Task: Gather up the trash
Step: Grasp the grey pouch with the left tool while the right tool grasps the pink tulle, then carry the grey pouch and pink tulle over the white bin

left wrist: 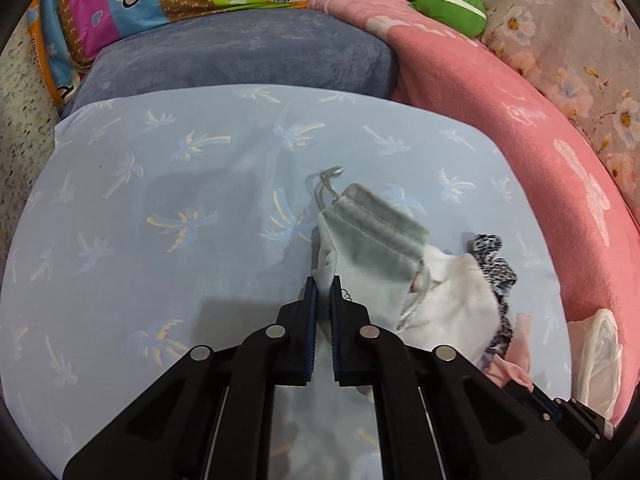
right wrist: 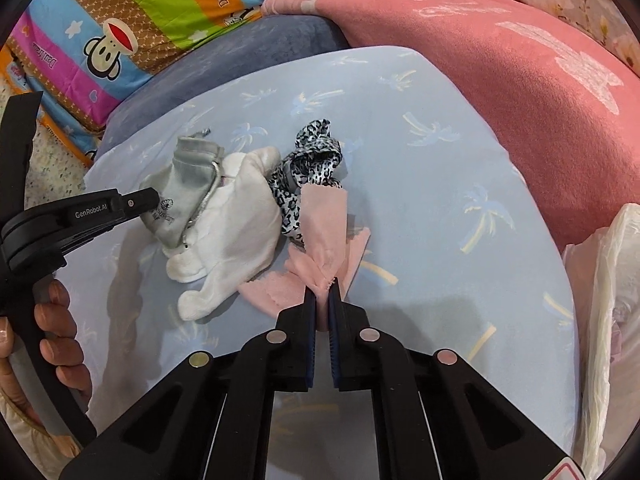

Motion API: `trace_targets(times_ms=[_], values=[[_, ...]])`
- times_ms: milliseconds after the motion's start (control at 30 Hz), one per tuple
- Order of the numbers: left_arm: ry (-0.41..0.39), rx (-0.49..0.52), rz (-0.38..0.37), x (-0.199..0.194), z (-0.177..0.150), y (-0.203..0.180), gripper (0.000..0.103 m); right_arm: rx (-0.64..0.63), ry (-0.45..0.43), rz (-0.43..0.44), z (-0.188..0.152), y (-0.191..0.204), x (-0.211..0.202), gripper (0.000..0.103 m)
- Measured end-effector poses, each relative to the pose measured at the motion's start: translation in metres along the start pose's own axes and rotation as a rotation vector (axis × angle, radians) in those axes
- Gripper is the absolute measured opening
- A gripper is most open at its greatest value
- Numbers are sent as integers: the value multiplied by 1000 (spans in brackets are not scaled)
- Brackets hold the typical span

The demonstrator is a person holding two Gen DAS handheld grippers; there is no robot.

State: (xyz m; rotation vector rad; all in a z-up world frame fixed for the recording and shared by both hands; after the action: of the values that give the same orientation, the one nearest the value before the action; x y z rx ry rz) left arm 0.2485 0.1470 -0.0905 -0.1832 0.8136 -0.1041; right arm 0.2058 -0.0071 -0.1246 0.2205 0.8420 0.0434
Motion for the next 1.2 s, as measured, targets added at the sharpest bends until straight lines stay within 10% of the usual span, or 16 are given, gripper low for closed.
trace_targets(times_ms=[633,1200], values=[[-211,106,-133,-111,23,-78,6,33,-248,13,32,-20,-133,6],[-238,275,-273,-153,-7,-173,6,135,-368,-59,22,-97,-213,6]])
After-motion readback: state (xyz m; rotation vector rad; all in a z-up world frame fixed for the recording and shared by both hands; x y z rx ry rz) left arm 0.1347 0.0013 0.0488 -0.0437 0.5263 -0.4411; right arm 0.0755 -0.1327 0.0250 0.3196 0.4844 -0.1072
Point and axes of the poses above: each gripper's, at about its wrist camera, not at the fingertips, and x roughly the way its jaws point, y to its left, z to its top, the point moved 2 cm from there along x, roughly the way its jaws point, and after that the axes turned 12 degrees about -y, right-handed, at the moved point
